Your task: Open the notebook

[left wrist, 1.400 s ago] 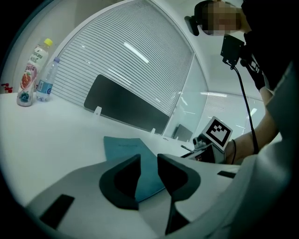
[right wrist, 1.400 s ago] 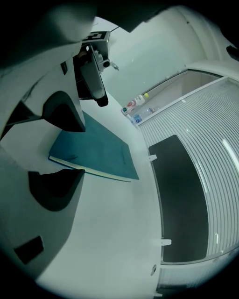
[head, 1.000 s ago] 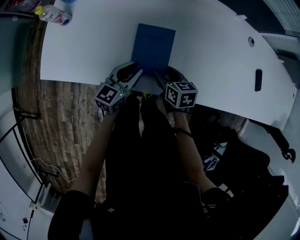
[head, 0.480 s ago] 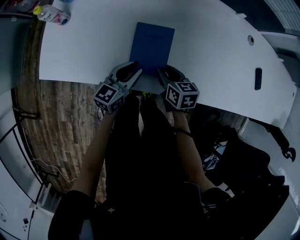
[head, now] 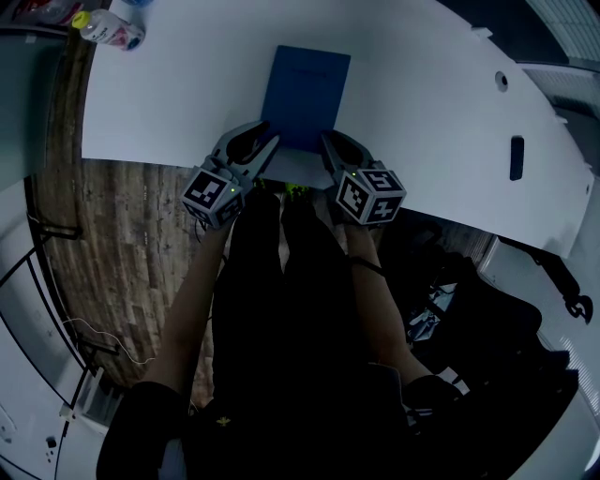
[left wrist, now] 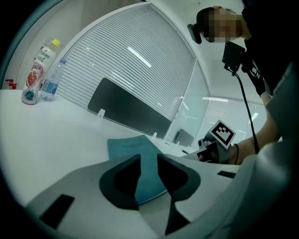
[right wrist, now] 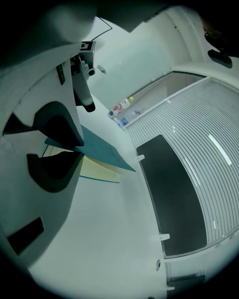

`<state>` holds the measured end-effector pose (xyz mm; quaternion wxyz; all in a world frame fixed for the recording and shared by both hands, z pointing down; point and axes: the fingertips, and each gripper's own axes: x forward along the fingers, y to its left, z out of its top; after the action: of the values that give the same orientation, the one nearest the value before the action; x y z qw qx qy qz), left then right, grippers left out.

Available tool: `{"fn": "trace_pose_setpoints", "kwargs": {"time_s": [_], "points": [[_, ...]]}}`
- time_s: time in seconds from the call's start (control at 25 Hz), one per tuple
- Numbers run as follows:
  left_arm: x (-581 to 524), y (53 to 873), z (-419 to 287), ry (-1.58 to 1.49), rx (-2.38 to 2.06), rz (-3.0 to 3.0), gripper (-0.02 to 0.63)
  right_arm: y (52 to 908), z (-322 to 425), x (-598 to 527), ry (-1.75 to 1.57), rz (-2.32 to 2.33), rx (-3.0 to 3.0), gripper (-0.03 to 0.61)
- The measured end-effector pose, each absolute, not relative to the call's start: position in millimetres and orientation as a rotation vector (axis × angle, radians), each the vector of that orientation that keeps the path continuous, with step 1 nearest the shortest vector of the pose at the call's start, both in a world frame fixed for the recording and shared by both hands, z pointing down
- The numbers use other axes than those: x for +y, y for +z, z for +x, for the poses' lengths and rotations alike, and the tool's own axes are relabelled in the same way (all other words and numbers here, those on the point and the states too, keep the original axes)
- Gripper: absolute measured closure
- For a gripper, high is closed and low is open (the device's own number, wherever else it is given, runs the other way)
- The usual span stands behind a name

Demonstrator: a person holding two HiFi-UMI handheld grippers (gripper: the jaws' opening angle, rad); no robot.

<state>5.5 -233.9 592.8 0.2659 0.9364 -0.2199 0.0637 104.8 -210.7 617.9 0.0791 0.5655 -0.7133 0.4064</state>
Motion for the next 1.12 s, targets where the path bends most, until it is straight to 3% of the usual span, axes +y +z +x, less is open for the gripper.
{"fn": "trace_pose_setpoints", "kwargs": {"time_s": [0.6, 1.12], "points": [[-245.5, 558.8, -18.0, 0.12, -0.629, 2.555, 0.499, 557.2, 63.4, -229.6, 0.573, 1.505, -2.192, 0.554], [-269.9, 533.6, -54.1, 0.054, -0.713, 2.55, 0.499, 525.7, -1.1, -249.8, 0.549, 1.381, -2.36, 0.563]]}}
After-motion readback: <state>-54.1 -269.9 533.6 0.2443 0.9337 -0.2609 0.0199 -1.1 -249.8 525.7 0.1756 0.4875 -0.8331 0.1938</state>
